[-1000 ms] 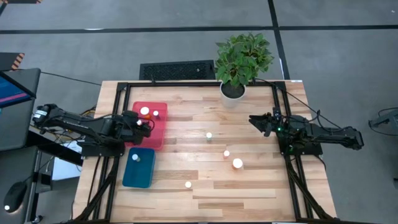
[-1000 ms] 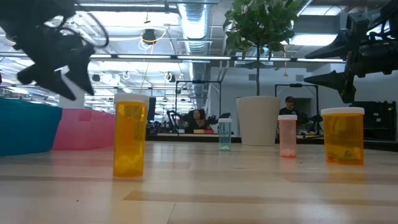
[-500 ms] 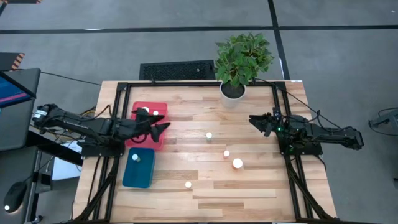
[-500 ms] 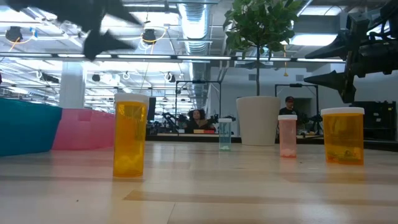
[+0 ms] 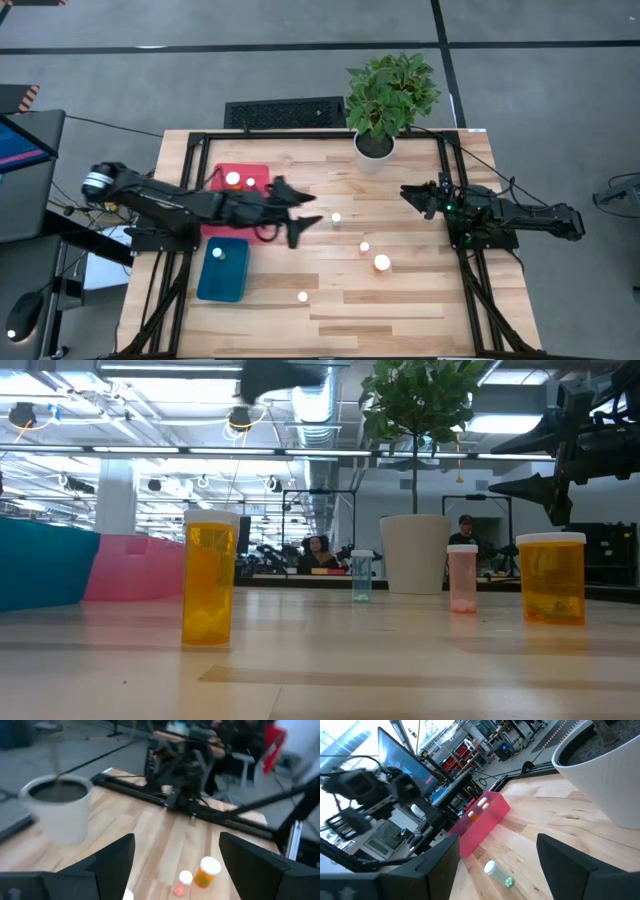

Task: Pick and place medicine bottles into bin by pill shape (circle, oval)
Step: Put the orange capsule bottle into the red bin

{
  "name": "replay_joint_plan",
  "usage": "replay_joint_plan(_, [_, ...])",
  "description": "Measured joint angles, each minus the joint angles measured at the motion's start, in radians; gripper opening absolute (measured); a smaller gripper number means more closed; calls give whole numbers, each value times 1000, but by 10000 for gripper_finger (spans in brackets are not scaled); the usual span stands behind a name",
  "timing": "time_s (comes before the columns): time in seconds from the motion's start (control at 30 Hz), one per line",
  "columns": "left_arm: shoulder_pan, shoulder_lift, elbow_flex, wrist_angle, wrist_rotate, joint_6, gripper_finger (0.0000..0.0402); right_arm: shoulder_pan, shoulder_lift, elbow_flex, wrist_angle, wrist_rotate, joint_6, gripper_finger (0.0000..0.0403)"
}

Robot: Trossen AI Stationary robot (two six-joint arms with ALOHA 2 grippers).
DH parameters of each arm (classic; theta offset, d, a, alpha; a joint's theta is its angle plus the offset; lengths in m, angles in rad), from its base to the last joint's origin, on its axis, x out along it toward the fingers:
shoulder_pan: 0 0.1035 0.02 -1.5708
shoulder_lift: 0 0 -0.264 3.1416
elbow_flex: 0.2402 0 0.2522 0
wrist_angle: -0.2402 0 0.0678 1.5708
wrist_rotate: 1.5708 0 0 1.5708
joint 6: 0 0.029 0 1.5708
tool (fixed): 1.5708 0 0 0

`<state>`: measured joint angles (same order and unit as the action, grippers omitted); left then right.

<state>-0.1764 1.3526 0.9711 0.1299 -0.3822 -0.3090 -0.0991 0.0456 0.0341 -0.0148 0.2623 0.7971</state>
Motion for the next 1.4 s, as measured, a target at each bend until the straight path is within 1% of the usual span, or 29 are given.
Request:
replay_joint_plan(0.1, [12, 127, 161, -76, 61, 82, 283, 0, 0, 0, 0, 0, 0, 276])
replay_joint_plan(0.27, [28, 328, 425, -227, 111, 180, 286, 0, 0, 0, 0, 0, 8, 276])
replay_joint_plan(0.43, [30, 511, 650, -274, 242, 305, 308, 0, 0, 0, -1, 0, 8, 276])
replay_joint_plan(0.53, [30, 608, 763, -363, 253, 336, 332, 0, 0, 0, -3, 0, 8, 276])
replay_joint_plan(0.63, [24, 696, 843, -420, 289, 401, 350, 0, 0, 0, -3, 0, 8, 276])
replay_joint_plan(0.67, [22, 725, 867, -414, 303, 411, 353, 0, 0, 0, -3, 0, 7, 276])
replay_joint_plan(0.83, [15, 830, 944, -400, 436, 404, 355, 0, 0, 0, -7, -1, 7, 276])
replay_joint_plan(0.9, [19, 851, 957, -390, 461, 405, 353, 0, 0, 1, -11, -1, 7, 276])
replay_joint_plan(1.07, [27, 904, 961, -383, 457, 432, 350, 0, 0, 1, -13, -2, 6, 276])
replay_joint_plan(1.3, [-5, 956, 960, -364, 475, 436, 350, 0, 0, 1, -14, -2, -9, 276])
replay_joint_plan(1.33, [-9, 968, 963, -339, 470, 441, 350, 0, 0, 1, -14, -2, -10, 276])
replay_joint_plan(1.4, [-17, 980, 959, -362, 442, 456, 350, 0, 0, 1, -14, -2, -10, 276])
